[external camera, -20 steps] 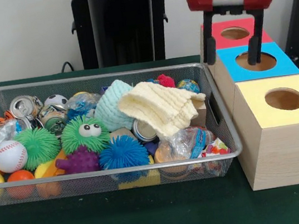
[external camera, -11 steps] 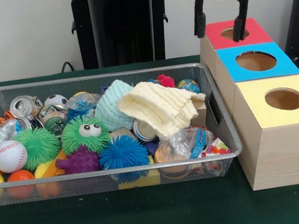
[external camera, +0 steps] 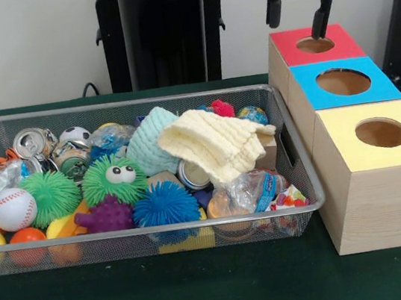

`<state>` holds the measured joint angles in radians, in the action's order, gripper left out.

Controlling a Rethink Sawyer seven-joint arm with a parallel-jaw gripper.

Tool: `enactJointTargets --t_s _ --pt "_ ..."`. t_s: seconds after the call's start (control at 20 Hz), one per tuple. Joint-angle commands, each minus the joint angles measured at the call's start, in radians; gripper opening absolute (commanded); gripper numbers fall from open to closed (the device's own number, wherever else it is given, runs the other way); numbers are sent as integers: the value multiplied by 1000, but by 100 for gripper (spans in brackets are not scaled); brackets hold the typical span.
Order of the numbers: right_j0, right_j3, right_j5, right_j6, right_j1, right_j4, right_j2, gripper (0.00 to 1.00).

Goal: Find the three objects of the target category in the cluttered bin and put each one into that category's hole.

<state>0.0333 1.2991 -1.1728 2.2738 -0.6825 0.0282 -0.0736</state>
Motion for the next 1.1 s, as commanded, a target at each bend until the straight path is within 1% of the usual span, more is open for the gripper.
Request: enactJointTargets --t_s 0.05,0.2,0.3,0.5,0.6,0.7,0.85,0.9,1.0,1.1 --pt "-13 78 4 329 18 56 -48 100" --pt "-24 107 75 377 11 89 -71 100" --pt "-36 96 56 405 12 94 -93 100" --pt "-56 54 -38 443 18 95 -133 100" --pt "-55 53 -32 438 24 99 -136 100" --pt "-48 57 8 411 36 95 -129 100" --pt "-24 51 107 309 51 62 -103 100" --pt "-16 38 126 278 59 50 -95 100" --pt "-7 -6 116 229 85 18 -91 100" --pt "18 -39 131 179 120 9 -70 100"
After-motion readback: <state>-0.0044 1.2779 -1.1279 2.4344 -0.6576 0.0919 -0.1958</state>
